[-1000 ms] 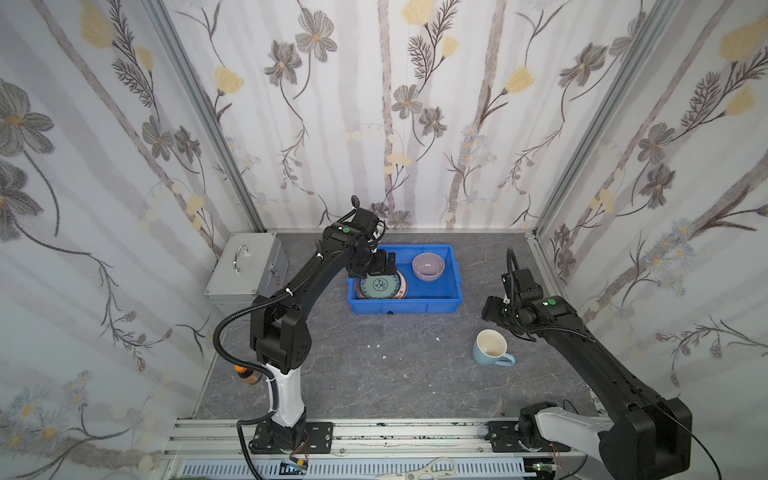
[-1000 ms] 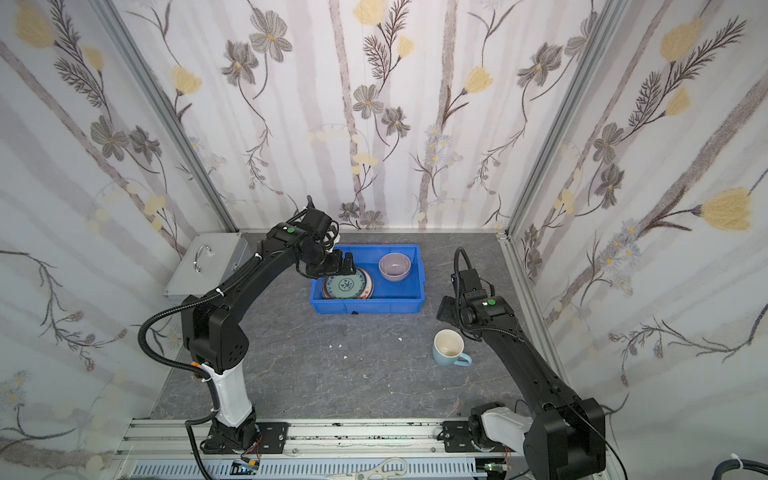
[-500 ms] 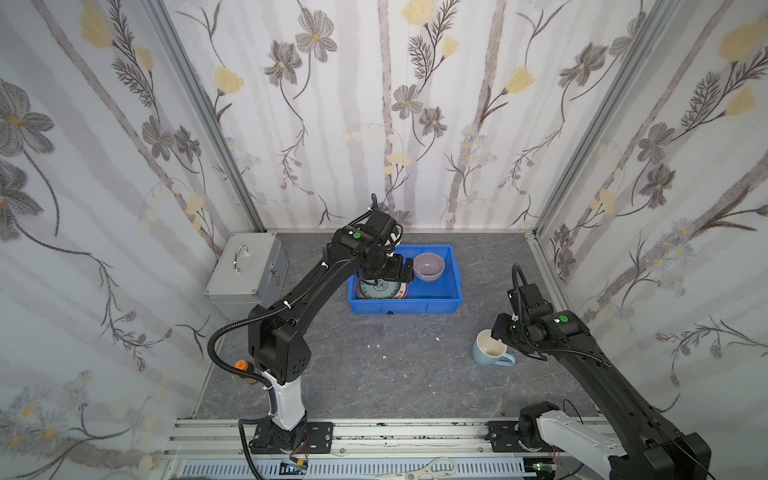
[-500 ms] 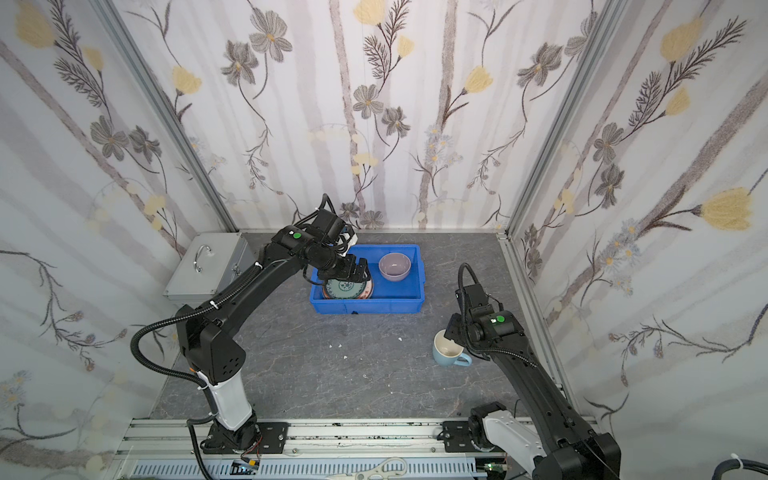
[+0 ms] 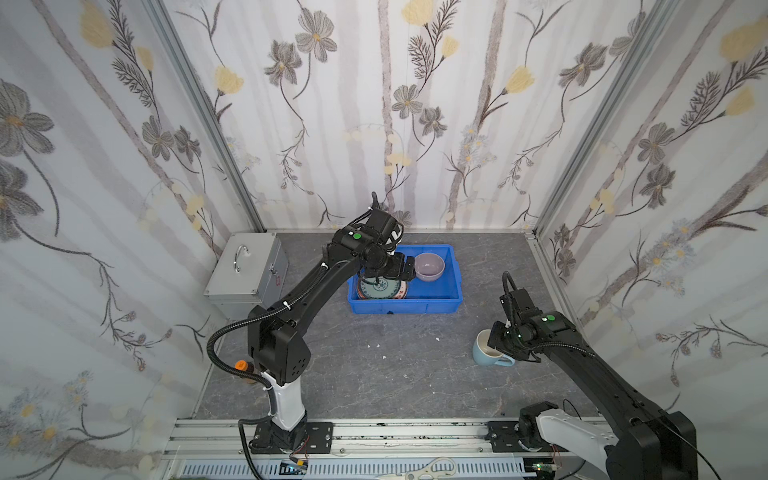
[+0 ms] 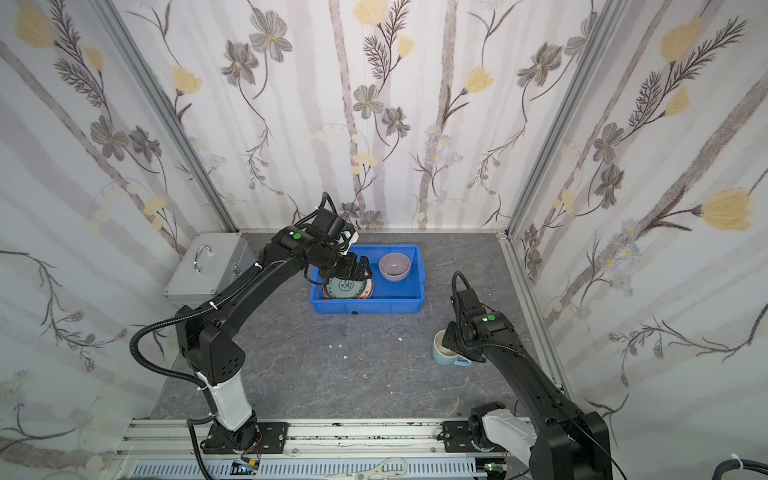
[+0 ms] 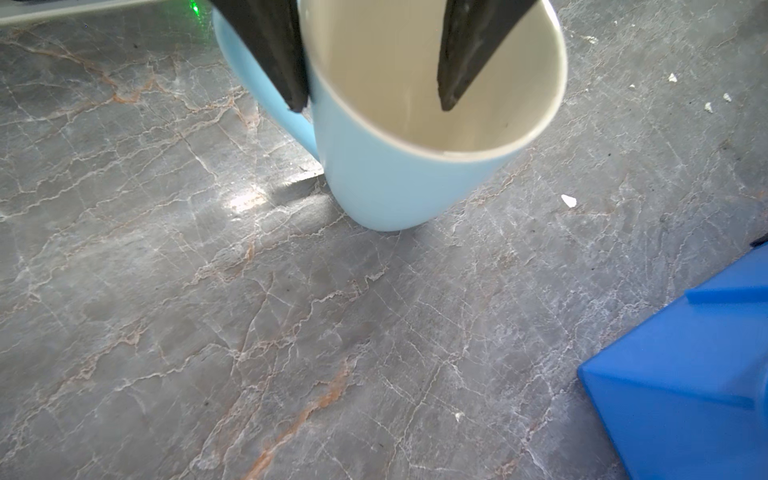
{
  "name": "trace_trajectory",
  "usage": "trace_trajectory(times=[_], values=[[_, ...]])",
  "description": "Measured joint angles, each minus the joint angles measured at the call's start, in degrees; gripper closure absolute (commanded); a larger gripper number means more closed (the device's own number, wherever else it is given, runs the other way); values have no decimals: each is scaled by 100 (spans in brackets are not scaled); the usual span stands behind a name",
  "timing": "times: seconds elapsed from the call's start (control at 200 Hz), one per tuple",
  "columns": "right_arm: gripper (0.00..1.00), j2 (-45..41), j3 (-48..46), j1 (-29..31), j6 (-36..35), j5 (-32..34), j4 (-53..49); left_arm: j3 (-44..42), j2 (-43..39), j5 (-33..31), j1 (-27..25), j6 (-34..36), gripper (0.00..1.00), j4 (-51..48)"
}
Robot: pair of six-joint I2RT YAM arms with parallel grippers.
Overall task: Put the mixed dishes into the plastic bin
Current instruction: 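Lower the right gripper into the light-blue mug and grip its rim, then lift the light-blue mug with the right gripper and carry it to the bin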
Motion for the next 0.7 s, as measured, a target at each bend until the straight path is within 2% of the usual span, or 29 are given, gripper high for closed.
trace_trajectory(times=[0.375,0.699], values=[[80,623,-33,2,-282,-205,328,146,72,-118,0,63,0,-52],[92,883,365,9,-409,-310,293,387,313,-157,61,177,0,-201]])
